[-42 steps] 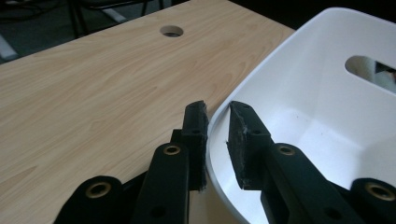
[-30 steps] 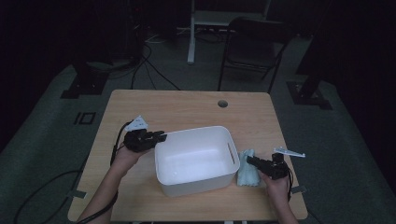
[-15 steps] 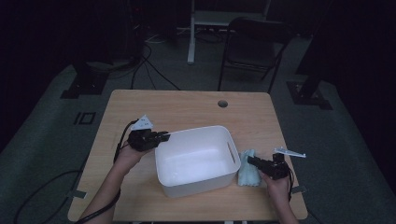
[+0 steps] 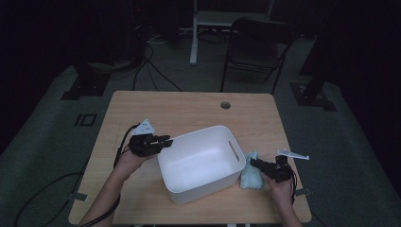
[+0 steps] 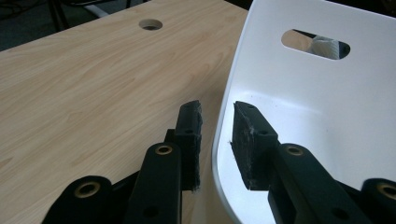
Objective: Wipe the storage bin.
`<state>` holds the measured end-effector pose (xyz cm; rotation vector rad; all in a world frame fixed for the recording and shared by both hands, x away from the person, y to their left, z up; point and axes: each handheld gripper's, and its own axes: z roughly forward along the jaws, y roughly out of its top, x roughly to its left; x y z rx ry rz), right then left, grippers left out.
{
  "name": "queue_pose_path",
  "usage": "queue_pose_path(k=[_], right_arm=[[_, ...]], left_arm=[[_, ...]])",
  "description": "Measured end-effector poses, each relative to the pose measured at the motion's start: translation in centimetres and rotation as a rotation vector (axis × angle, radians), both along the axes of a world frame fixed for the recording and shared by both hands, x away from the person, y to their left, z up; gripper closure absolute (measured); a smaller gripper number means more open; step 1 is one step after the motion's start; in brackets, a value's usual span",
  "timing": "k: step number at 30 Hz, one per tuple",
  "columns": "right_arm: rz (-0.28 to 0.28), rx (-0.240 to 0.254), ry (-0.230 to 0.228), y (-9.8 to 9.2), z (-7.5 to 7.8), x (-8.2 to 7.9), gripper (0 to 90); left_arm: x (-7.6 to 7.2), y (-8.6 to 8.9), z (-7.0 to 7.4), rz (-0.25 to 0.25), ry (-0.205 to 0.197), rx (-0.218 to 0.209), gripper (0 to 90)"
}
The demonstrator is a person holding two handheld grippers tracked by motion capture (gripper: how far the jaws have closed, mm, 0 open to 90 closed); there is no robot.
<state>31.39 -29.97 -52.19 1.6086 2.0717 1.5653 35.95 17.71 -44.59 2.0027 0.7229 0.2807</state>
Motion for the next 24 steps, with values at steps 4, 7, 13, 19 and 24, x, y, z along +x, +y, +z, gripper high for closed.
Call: queue_pose_path(k=[4,7,13,19,24], right_arm=[[-0.001,0.001,0.003,-0.1,-0.1,0.0,79.0],[-0.001,0.003,0.003,-0.1,0.0,0.0,79.0],[-0.005,0.003,-0.002,-0.2,0.0,0.0,79.0],[0.0,0.004,0.002,0.0,0.0,0.0,79.0],[0.003,0.003,0.003,0.1,0.0,0.0,79.0]], left_arm=[[0.3,-0.5,-0.3,0.0,0.014,0.014,79.5],[0.3,-0.6,-0.3,0.012,0.01,0.008,81.9],[-0.8,0.1,-0.6,0.048,0.01,-0.015,85.1],[-1.2,0.6,-0.5,0.063,0.014,-0.045,80.7],[-0.5,0.3,0.0,0.063,0.01,-0.048,76.5]])
